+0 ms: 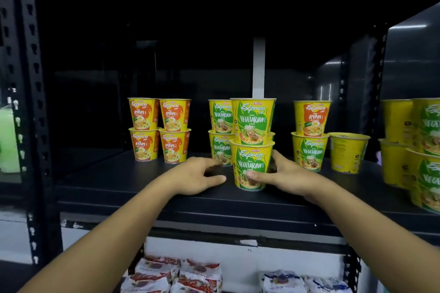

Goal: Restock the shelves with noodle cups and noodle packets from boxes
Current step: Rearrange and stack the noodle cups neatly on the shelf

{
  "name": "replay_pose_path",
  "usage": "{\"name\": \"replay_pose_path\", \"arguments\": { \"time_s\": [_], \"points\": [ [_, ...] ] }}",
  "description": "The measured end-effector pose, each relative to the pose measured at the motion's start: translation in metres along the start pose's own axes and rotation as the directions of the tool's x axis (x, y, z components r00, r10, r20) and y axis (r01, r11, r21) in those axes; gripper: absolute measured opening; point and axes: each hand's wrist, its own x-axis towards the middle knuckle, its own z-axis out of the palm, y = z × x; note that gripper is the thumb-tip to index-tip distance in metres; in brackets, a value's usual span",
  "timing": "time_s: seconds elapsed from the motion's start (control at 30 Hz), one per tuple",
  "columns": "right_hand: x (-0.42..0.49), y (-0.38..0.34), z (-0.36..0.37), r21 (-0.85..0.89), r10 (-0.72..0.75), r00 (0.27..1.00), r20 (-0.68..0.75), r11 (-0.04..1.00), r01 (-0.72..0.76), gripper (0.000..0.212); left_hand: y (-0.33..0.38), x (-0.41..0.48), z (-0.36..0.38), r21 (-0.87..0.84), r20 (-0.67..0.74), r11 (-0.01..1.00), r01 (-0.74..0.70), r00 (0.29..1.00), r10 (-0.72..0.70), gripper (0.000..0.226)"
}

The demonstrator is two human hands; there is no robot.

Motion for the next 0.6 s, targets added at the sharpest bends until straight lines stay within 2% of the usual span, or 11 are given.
{"name": "replay_pose_path", "arguments": {
  "time_s": [0.1,0.23,0.3,0.37,0.47,0.6],
  "points": [
    [0.003,-0.004,0.009,0.003,-0.003,0.999,-0.034,1.0,0.003,0.085,-0.012,0.0,-0.003,0.124,0.06,0.991,0.042,0.997,-0.05,0.061],
    [0.002,0.001,0.019,-0.043,-0.021,0.997,-0.076,0.999,0.018,0.078,-0.016,0.007,0.002,0.172,0.133,0.985,0.031,0.99,-0.054,0.062],
    [0.0,0.003,0.02,-0.052,-0.03,0.996,-0.079,0.998,0.026,0.081,-0.016,0.009,0.004,0.162,0.141,0.986,0.035,0.988,-0.058,0.062],
    [-0.001,0.005,0.02,-0.079,-0.04,0.995,-0.09,0.996,0.033,0.084,-0.017,0.01,0.004,0.145,0.131,0.989,0.034,0.99,-0.054,0.062],
    [-0.004,0.003,0.022,-0.102,-0.038,0.994,-0.105,0.994,0.027,0.078,-0.017,0.007,0.005,0.101,0.096,0.995,0.025,0.995,-0.035,0.059],
    [-0.003,0.004,0.023,-0.116,-0.049,0.99,-0.132,0.993,0.034,0.084,-0.02,0.001,0.006,0.034,-0.019,0.999,0.017,1.0,-0.016,0.051]
  ]
}}
